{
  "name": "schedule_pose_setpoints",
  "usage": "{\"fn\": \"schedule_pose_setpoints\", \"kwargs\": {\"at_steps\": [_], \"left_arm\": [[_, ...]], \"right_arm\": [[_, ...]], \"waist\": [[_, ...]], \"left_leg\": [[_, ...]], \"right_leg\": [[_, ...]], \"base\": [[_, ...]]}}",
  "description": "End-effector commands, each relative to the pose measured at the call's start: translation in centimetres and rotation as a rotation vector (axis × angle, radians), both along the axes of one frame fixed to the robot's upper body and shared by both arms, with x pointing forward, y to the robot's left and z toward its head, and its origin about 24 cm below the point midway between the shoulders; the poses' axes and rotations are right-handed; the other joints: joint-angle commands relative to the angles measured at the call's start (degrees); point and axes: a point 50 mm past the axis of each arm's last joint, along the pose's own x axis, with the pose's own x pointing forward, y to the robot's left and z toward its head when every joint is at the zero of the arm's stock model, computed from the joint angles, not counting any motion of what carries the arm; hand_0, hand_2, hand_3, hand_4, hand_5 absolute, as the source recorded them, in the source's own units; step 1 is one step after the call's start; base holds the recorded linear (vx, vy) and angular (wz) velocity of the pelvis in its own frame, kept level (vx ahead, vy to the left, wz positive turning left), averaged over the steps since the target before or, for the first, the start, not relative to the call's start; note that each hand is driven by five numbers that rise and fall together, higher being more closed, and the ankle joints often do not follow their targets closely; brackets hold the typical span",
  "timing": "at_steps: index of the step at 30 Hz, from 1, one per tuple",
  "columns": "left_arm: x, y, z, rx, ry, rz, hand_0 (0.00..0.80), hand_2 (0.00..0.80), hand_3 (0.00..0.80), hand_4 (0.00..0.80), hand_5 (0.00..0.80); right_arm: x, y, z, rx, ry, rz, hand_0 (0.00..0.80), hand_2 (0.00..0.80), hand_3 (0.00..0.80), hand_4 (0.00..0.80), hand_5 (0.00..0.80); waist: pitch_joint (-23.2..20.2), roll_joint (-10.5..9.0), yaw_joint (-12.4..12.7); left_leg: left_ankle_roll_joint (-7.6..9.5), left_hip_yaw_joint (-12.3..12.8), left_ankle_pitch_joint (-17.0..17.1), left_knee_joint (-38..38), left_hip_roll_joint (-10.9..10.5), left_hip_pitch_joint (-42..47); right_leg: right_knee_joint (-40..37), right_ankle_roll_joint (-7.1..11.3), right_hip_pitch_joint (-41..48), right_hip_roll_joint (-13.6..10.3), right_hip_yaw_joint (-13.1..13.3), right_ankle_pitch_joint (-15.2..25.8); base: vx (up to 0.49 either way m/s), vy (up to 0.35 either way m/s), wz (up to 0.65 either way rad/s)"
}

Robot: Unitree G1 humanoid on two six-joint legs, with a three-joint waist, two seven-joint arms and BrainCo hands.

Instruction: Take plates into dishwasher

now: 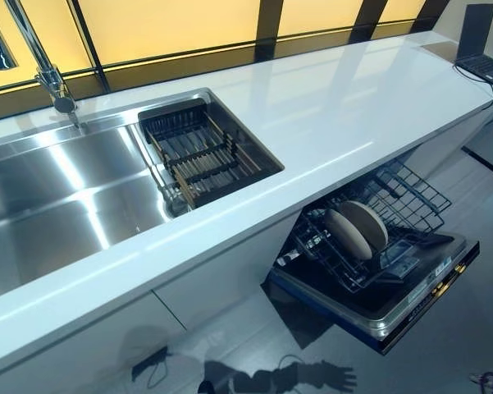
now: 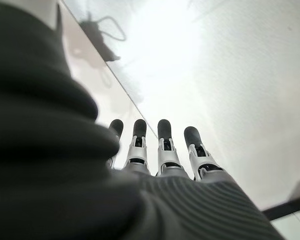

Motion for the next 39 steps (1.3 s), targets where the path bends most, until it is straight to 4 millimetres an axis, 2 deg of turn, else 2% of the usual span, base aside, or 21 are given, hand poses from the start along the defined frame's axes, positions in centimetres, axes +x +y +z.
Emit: {"fn": "schedule_pose_setpoints", "kwargs": {"at_steps": [1, 3, 5, 7, 9, 13, 15, 17, 19, 20, 21, 22, 24, 26, 27, 28, 30, 31, 33, 36, 39], "left_arm": [[3.2, 1.3, 2.1, 0.018, -0.141, 0.080, 0.000, 0.000, 0.000, 0.000, 0.000], [4.9, -0.9, 1.4, -0.047, -0.177, 0.012, 0.000, 0.000, 0.000, 0.000, 0.000], [5.5, -2.8, 0.5, -0.090, -0.207, -0.025, 0.000, 0.000, 0.000, 0.000, 0.000], [5.5, -4.1, -0.1, -0.122, -0.229, -0.026, 0.000, 0.000, 0.000, 0.000, 0.000], [5.5, -4.8, -0.4, -0.141, -0.234, -0.042, 0.000, 0.000, 0.000, 0.000, 0.000], [4.6, -4.9, -0.9, -0.146, -0.216, -0.023, 0.000, 0.000, 0.000, 0.000, 0.000], [2.8, -4.5, -1.5, -0.137, -0.184, 0.039, 0.000, 0.000, 0.000, 0.000, 0.000], [0.8, -4.2, -2.0, -0.135, -0.162, 0.117, 0.000, 0.000, 0.000, 0.000, 0.000], [-0.1, -4.4, -2.4, -0.137, -0.143, 0.130, 0.000, 0.000, 0.000, 0.000, 0.000], [-0.4, -4.5, -2.5, -0.138, -0.134, 0.124, 0.000, 0.000, 0.000, 0.000, 0.000], [-0.6, -4.7, -2.7, -0.145, -0.129, 0.109, 0.000, 0.000, 0.000, 0.000, 0.000], [-0.7, -4.9, -2.7, -0.155, -0.128, 0.103, 0.000, 0.000, 0.000, 0.000, 0.000], [-0.9, -5.2, -3.0, -0.176, -0.124, 0.098, 0.000, 0.000, 0.000, 0.000, 0.000], [-0.7, -5.6, -3.1, -0.191, -0.124, 0.102, 0.000, 0.000, 0.000, 0.000, 0.000], [-0.4, -5.7, -3.1, -0.194, -0.129, 0.093, 0.000, 0.000, 0.000, 0.000, 0.000], [0.1, -5.8, -3.0, -0.197, -0.134, 0.077, 0.000, 0.000, 0.000, 0.000, 0.000], [0.3, -5.7, -2.9, -0.196, -0.135, 0.072, 0.000, 0.000, 0.000, 0.000, 0.000], [0.7, -5.5, -2.7, -0.186, -0.137, 0.054, 0.000, 0.000, 0.000, 0.000, 0.000], [1.4, -5.4, -2.4, -0.187, -0.162, 0.053, 0.000, 0.000, 0.000, 0.000, 0.000], [1.7, -5.8, -2.6, -0.203, -0.163, 0.047, 0.000, 0.000, 0.000, 0.000, 0.000], [1.8, -6.4, -2.8, -0.222, -0.173, 0.033, 0.000, 0.000, 0.000, 0.000, 0.000]], "right_arm": [[2.5, -0.4, 1.5, -0.078, -0.094, -0.065, 0.000, 0.000, 0.000, 0.000, 0.000], [3.5, -0.3, 1.9, -0.088, -0.153, -0.073, 0.000, 0.000, 0.000, 0.000, 0.000], [4.6, -0.7, 3.0, -0.102, -0.222, -0.070, 0.000, 0.000, 0.000, 0.000, 0.000], [6.2, -0.7, 4.0, -0.097, -0.293, -0.076, 0.000, 0.000, 0.000, 0.000, 0.000], [7.2, -0.2, 4.4, -0.108, -0.326, -0.078, 0.000, 0.000, 0.000, 0.000, 0.000], [8.0, 0.3, 4.3, -0.120, -0.330, -0.046, 0.000, 0.000, 0.000, 0.000, 0.000], [8.2, 0.3, 4.3, -0.134, -0.314, -0.035, 0.000, 0.000, 0.000, 0.000, 0.000], [7.6, 0.4, 3.8, -0.123, -0.272, -0.027, 0.000, 0.000, 0.000, 0.000, 0.000], [6.7, 0.6, 3.1, -0.087, -0.251, -0.050, 0.000, 0.000, 0.000, 0.000, 0.000], [6.0, 0.7, 2.6, -0.068, -0.248, -0.079, 0.000, 0.000, 0.000, 0.000, 0.000], [5.3, 0.8, 2.0, -0.060, -0.245, -0.108, 0.000, 0.000, 0.000, 0.000, 0.000], [4.8, 0.9, 1.6, -0.057, -0.243, -0.121, 0.000, 0.000, 0.000, 0.000, 0.000], [4.2, 0.9, 1.2, -0.066, -0.241, -0.131, 0.000, 0.000, 0.000, 0.000, 0.000], [4.2, 0.7, 1.4, -0.068, -0.264, -0.151, 0.000, 0.000, 0.000, 0.000, 0.000], [4.3, 0.3, 1.9, -0.075, -0.286, -0.167, 0.000, 0.000, 0.000, 0.000, 0.000], [4.6, 0.1, 2.3, -0.076, -0.314, -0.184, 0.000, 0.000, 0.000, 0.000, 0.000], [4.7, 0.0, 2.4, -0.073, -0.327, -0.195, 0.000, 0.000, 0.000, 0.000, 0.000], [4.7, 0.2, 2.3, -0.051, -0.359, -0.234, 0.000, 0.000, 0.000, 0.000, 0.000], [4.7, 0.4, 2.1, -0.028, -0.356, -0.271, 0.000, 0.000, 0.000, 0.000, 0.000], [3.8, -0.7, 2.7, -0.080, -0.282, -0.294, 0.000, 0.000, 0.000, 0.000, 0.000], [3.7, -1.0, 3.2, -0.056, -0.314, -0.365, 0.000, 0.000, 0.000, 0.000, 0.000]], "waist": [[4.70, -1.91, 2.31], [5.75, -0.68, 1.89], [6.28, 0.45, 1.60], [6.45, 1.70, 1.28], [6.83, 2.79, 0.95], [7.91, 4.76, 0.87], [8.66, 5.31, 0.87], [9.11, 5.73, 0.47], [9.34, 6.07, -0.29], [9.31, 5.92, -0.60], [9.32, 5.61, -0.97], [9.43, 5.09, -0.91], [8.85, 4.02, -0.16], [8.63, 4.41, -0.20], [8.47, 5.05, -0.65], [8.12, 6.34, -1.32], [8.00, 6.86, -1.55], [7.93, 8.02, -2.38], [8.79, 8.83, -2.61], [9.30, 9.90, -2.88], [10.16, 10.91, -2.84]], "left_leg": [[0.12, -1.54, -2.97, 5.15, 1.02, -8.00], [-0.88, -3.15, 0.67, 0.63, 0.13, -7.43], [-1.52, -3.76, 3.96, -3.95, -0.96, -7.02], [-2.56, -3.69, 6.74, -8.71, -1.20, -6.42], [-3.20, -3.19, 7.89, -10.24, -1.15, -6.49], [-4.46, -4.59, 10.64, -12.20, -1.14, -6.92], [-5.18, -5.83, 11.68, -13.53, -0.95, -6.60], [-6.07, -3.80, 12.41, -18.33, 0.12, -4.37], [-6.66, -0.19, 12.11, -19.25, 0.73, -3.78], [-7.02, 1.99, 11.65, -19.25, 0.66, -2.91], [-6.87, 4.62, 11.74, -17.51, 0.73, -2.08], [-6.50, 5.61, 10.04, -12.92, 0.91, -2.12], [-3.38, 4.24, 2.59, -1.08, -0.43, -1.89], [-1.91, 4.12, -1.06, 5.29, -1.38, -1.39], [-1.58, 5.15, -2.47, 6.23, -1.63, 0.11], [-1.39, 6.40, -3.19, 1.55, -2.68, 4.05], [-1.49, 6.76, -2.43, -1.63, -3.29, 5.78], [-2.13, 6.81, 0.07, -8.08, -4.21, 6.55], [-2.40, 4.48, 1.34, -10.73, -5.42, 5.84], [-2.70, 4.66, 1.75, -11.68, -5.84, 5.55], [-2.90, 4.73, 1.13, -10.38, -6.21, 4.20]], "right_leg": [[2.52, -2.12, -1.10, 0.27, 0.15, -6.79], [3.29, -2.50, -2.10, 1.26, 0.22, -8.63], [2.13, -2.72, -1.48, 1.55, -0.39, -8.85], [1.96, -3.52, -1.37, 1.72, -1.39, -10.10], [3.92, -4.60, -1.61, 1.84, -2.66, -12.40], [11.23, -7.13, -2.82, 2.67, -4.17, -17.90], [15.97, -9.14, -4.83, 3.60, -4.17, -20.44], [18.58, -10.82, -6.10, 4.60, -5.43, -21.83], [16.77, -11.08, -5.89, 5.94, -6.32, -20.23], [15.39, -10.59, -5.00, 6.03, -6.49, -19.46], [13.14, -10.36, -3.92, 5.82, -7.14, -18.07], [10.82, -10.31, -2.77, 5.48, -7.28, -16.74], [6.60, -9.59, -2.04, 3.81, -6.39, -14.32], [5.26, -9.09, -3.01, 3.11, -5.84, -13.51], [5.56, -9.00, -4.62, 2.98, -5.87, -13.55], [6.81, -8.43, -6.84, 3.17, -6.48, -13.77], [7.47, -8.08, -7.51, 3.25, -6.79, -13.87], [7.07, -7.44, -8.70, 4.06, -7.58, -13.10], [4.99, -6.45, -9.81, 4.74, -6.17, -10.91], [3.06, -6.00, -10.69, 4.68, -6.06, -9.52], [2.77, -6.36, -11.78, 4.32, -6.17, -9.29]], "base": [[-0.383, -0.545, 0.20], [-0.311, -0.357, 0.18], [-0.261, -0.226, 0.24], [-0.250, -0.202, 0.18], [-0.235, -0.235, 0.03], [-0.198, -0.241, 0.09], [-0.160, -0.292, 0.17], [-0.124, -0.347, 0.18], [-0.075, -0.297, 0.47], [-0.033, -0.267, 0.68], [-0.017, -0.246, 0.88], [-0.035, -0.198, 0.95], [-0.026, -0.082, 0.49], [-0.073, 0.018, -0.23], [-0.118, 0.108, -0.16], [-0.100, 0.122, 0.03], [-0.069, 0.076, 0.40], [-0.106, 0.031, 0.55], [-0.139, 0.033, 0.25], [-0.090, 0.036, 0.14], [-0.104, 0.058, -0.06]]}}
